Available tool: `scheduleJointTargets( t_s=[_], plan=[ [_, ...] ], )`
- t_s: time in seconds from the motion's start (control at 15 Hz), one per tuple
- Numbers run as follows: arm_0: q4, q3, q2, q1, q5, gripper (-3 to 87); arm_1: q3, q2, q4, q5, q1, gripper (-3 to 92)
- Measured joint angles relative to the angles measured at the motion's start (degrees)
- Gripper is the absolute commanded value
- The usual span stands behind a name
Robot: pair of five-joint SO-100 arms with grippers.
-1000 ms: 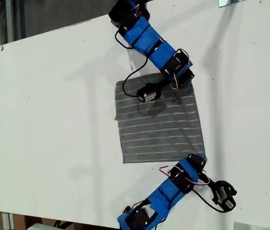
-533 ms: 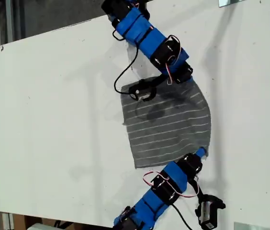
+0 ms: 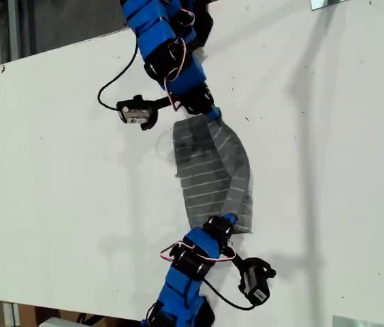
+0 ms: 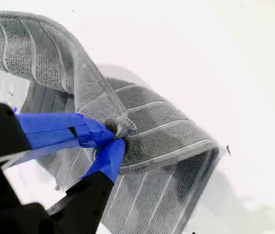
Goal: Grasp corners of a square towel and fold twice.
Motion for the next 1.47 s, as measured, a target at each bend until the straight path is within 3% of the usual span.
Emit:
scheduleJointTargets(
  t_s=[0.2,0.47,0.67,0.93,1.2,1.47],
  plan=[
    [0.3,11.1,10.0,-5.8,0.8,-0.1,15.1,14.3,-6.2,-4.5,8.8,-0.1],
    [-5.3,35.4,30.3,-12.8,0.8,-0.1,28.2,22.9,-12.7,-10.0,18.2,-0.1],
    [-13.0,53.4,43.2,-19.0,0.8,-0.1,28.7,19.8,-15.5,-14.6,24.0,-0.1],
    [-18.0,63.8,46.6,-24.7,0.9,-0.1,26.5,2.4,-19.0,-20.0,29.9,-0.1],
    [-19.0,65.7,46.8,-24.3,1.1,-0.1,15.1,-16.3,-16.3,-19.0,25.4,-0.1],
    [-15.0,61.6,46.8,-15.8,-2.3,-0.1,10.0,-17.8,-9.2,-16.3,20.7,-0.1]
  ],
)
